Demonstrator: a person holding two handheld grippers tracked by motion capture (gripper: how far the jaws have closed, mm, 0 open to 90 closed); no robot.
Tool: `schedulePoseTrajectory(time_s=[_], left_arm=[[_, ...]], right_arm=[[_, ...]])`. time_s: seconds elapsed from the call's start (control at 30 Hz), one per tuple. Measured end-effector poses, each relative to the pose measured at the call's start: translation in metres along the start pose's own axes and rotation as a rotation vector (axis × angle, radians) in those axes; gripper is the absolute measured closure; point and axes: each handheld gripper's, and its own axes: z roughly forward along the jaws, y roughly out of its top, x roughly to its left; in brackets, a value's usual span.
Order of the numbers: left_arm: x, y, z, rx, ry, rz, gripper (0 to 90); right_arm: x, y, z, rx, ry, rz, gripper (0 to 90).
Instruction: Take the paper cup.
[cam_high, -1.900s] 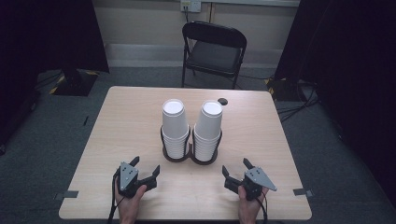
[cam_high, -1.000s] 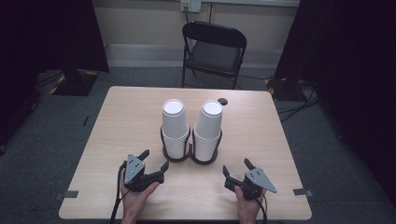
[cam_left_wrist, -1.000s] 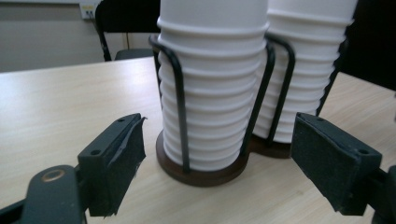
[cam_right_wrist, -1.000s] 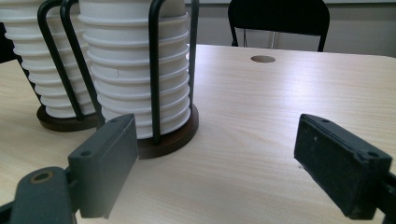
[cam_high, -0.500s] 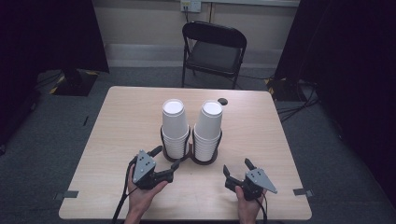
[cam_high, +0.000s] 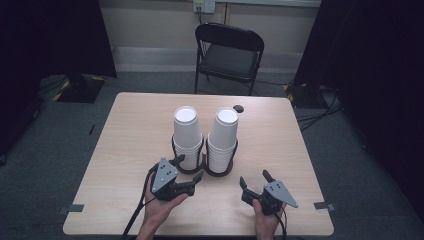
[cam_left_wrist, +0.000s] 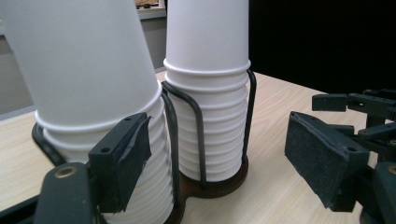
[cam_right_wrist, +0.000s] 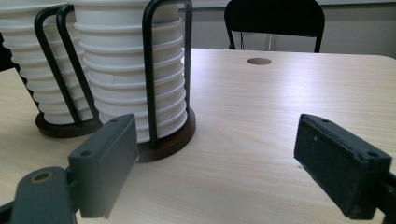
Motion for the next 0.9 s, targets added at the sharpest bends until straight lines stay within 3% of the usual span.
schedulePoseTrajectory(time_s=[0.53,0.9], left_arm=[[-0.004,0.025,0.012,-0.040,-0.038,0.019,21.4],[-0.009,0.037,0.021,-0.051,-0.033,0.024,20.7]], right_arm=[[0.000,0.000,0.000,0.003,-0.001,0.002,13.0],[0.000,0.000,0.001,0.010,-0.003,-0.008,13.0]])
